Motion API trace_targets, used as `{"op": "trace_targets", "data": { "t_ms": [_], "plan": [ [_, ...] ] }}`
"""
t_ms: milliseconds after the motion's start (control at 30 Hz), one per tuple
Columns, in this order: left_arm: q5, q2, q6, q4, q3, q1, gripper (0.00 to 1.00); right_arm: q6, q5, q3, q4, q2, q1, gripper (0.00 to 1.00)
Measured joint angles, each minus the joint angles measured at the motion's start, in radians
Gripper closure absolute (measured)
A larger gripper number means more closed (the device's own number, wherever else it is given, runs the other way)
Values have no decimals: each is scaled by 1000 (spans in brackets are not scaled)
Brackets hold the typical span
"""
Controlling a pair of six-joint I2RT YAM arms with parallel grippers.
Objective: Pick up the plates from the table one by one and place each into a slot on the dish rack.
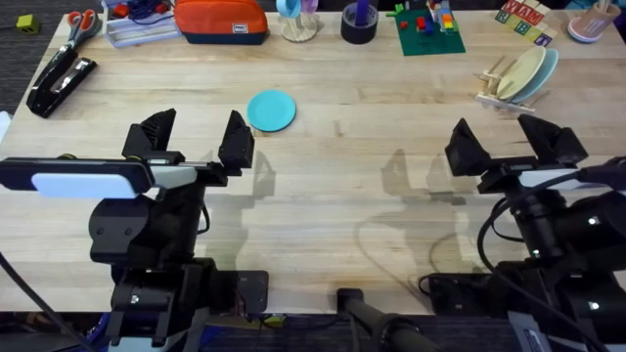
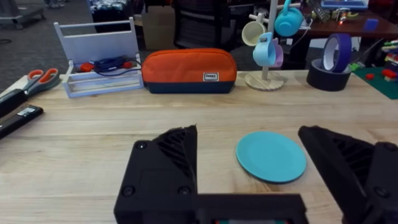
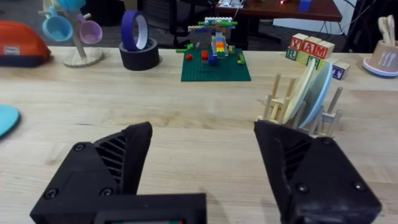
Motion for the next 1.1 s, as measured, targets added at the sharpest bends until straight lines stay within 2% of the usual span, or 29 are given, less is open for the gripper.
{"op": "trace_targets", "data": {
  "t_ms": [967,1100],
  "plan": [
    [0,0,2,0,1,0,8,0,2,2,-9,0,0,8],
    [0,0,2,-77,29,0,8,0,1,11,-25,0,0,8]
  ]
}}
